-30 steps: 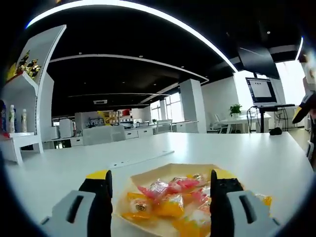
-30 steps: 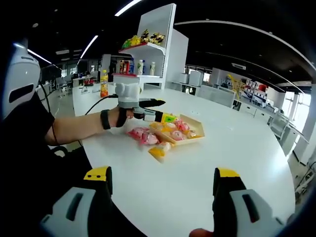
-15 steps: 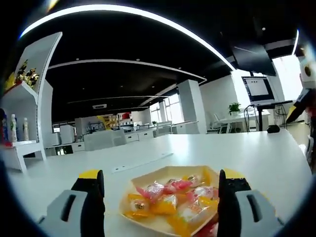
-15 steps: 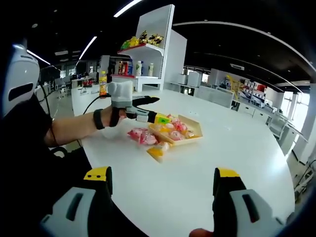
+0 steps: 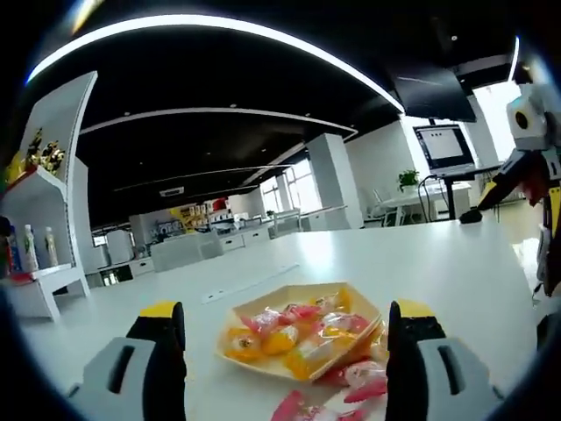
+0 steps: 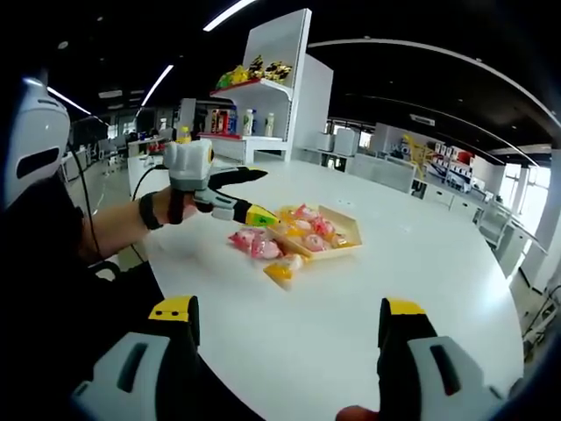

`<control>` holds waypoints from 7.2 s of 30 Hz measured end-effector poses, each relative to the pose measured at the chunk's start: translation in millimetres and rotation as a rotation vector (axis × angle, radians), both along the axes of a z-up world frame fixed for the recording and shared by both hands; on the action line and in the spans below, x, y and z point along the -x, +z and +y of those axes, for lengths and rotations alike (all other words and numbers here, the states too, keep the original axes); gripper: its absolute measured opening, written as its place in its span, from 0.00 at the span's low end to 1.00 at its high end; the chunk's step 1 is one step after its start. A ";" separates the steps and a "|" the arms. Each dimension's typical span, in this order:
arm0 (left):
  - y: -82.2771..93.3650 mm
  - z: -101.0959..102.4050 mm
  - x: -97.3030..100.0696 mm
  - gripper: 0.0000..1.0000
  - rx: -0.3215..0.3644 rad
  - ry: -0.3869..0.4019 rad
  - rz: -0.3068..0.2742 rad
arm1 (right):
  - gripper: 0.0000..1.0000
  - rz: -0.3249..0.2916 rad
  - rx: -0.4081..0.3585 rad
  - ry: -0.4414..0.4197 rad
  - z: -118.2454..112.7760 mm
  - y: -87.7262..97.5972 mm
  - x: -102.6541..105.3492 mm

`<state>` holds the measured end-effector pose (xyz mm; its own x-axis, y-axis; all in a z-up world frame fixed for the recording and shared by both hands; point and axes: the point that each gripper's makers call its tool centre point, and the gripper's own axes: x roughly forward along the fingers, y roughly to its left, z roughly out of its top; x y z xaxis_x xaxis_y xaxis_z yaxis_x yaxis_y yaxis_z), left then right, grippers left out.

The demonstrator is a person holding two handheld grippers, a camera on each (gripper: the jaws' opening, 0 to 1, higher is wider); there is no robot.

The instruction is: Pick up the marshmallows scattered on the table and place them into the bowl on the table

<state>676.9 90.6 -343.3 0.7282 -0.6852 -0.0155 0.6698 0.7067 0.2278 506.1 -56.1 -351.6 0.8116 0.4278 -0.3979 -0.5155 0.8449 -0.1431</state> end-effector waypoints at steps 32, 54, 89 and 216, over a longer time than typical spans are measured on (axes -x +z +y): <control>-2.9 46.1 102.6 0.96 -0.157 -0.118 0.050 | 0.81 0.036 -0.047 0.067 20.3 -25.4 -12.3; 34.0 55.1 132.4 0.95 -0.039 -0.203 -0.017 | 0.81 0.038 -0.049 0.064 20.7 -24.6 -10.5; 37.3 72.6 129.6 0.95 -0.076 -0.151 -0.030 | 0.81 0.070 -0.068 0.101 41.8 -37.9 -39.2; 20.4 83.7 120.1 0.91 -0.180 -0.105 -0.036 | 0.07 0.303 -0.697 -0.142 42.0 -50.6 -126.3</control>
